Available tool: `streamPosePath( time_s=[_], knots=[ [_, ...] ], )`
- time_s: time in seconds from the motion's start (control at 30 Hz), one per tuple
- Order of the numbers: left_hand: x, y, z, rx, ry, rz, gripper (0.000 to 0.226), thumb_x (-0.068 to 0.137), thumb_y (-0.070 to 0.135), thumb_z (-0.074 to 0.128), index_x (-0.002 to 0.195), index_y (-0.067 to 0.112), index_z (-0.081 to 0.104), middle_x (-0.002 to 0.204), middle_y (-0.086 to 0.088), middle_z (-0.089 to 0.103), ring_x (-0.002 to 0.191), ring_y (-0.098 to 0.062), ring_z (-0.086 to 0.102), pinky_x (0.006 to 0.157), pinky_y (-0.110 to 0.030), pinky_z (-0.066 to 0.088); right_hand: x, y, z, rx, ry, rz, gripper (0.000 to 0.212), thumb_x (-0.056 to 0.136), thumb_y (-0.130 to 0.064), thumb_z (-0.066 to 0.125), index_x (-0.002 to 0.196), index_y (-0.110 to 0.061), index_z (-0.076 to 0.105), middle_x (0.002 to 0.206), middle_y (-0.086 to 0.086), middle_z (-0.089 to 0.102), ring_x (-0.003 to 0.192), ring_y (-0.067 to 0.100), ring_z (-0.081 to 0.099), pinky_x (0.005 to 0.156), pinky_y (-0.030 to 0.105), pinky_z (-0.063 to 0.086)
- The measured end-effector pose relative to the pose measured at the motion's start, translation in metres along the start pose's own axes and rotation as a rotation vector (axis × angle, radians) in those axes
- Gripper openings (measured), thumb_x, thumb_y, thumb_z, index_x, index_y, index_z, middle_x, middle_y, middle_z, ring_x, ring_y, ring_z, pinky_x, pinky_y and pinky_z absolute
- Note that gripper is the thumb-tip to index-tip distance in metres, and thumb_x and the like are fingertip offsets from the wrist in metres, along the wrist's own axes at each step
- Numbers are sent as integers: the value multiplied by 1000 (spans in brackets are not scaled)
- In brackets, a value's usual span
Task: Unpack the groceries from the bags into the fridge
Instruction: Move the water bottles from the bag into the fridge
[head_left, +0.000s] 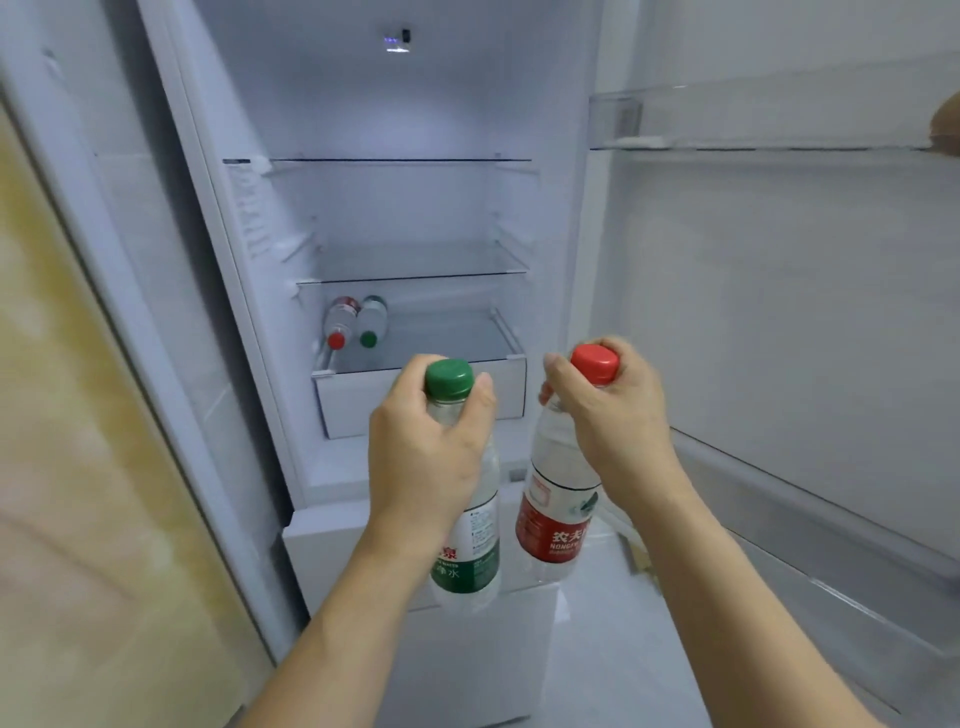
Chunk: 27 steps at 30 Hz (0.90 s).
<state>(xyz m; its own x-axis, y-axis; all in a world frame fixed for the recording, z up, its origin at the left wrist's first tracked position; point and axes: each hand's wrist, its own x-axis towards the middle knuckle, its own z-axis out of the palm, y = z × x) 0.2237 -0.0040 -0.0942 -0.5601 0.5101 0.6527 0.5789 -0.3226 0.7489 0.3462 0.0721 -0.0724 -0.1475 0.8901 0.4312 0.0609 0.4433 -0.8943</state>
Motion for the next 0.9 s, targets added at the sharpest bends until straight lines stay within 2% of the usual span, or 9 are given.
streamPosePath(
  time_s=[0.13,0.23,0.3,0.43,0.53,0.6,0.7,0.8,0.9],
  knots=[
    [34,-38,-11,56,48,-26,20,87,33,67,76,23,54,67,9,60,65,-9,56,60,-18,43,33,10,44,34,23,-2,19,84,-26,66,72,-19,54,68,7,68,71,28,66,76,48,55],
    [58,-67,-13,82,121,-54,19,83,36,60,74,25,48,68,14,58,64,-8,53,59,-16,40,58,22,73,37,25,0,19,85,-28,66,75,-18,53,72,8,68,73,27,64,73,40,52],
    [74,-84,-12,82,158,-70,20,83,37,60,75,23,49,70,10,58,65,-11,54,60,-20,43,74,31,92,45,22,-5,20,87,-29,65,76,-17,53,76,11,68,75,27,62,70,34,50],
    [105,-119,-6,67,219,-89,23,87,40,61,80,21,51,71,3,63,72,-20,61,66,-30,49,110,53,126,48,33,-24,22,85,-34,65,74,-19,53,78,11,66,72,25,59,69,35,48],
    [130,-136,3,62,265,-89,23,92,35,65,87,18,51,74,7,61,70,-10,59,64,-17,45,137,66,146,64,74,-40,21,84,-32,65,74,-17,55,73,5,63,69,19,58,67,33,46],
    [142,-143,8,59,300,-70,21,93,29,65,89,15,50,72,10,56,66,-5,53,61,-12,40,151,71,156,93,106,-44,22,85,-29,66,77,-11,57,71,2,60,65,12,54,64,24,43],
    [165,-164,15,35,344,-20,22,94,29,65,92,14,49,77,6,61,72,-7,57,67,-16,44,178,81,178,136,186,-38,20,86,-25,68,79,-8,58,66,-4,56,60,5,49,58,11,37],
    [188,-187,21,-14,343,55,15,94,28,62,93,22,48,83,16,64,77,-6,60,73,-16,45,196,90,199,207,289,-30,20,86,-19,68,74,-19,52,63,-10,51,58,3,46,59,9,38],
    [212,-212,32,-55,312,134,13,95,19,62,98,15,49,86,21,62,81,-5,61,79,-15,44,214,102,215,278,410,-35,28,85,-10,68,73,-24,48,64,-12,48,56,0,46,60,8,38]
  ],
)
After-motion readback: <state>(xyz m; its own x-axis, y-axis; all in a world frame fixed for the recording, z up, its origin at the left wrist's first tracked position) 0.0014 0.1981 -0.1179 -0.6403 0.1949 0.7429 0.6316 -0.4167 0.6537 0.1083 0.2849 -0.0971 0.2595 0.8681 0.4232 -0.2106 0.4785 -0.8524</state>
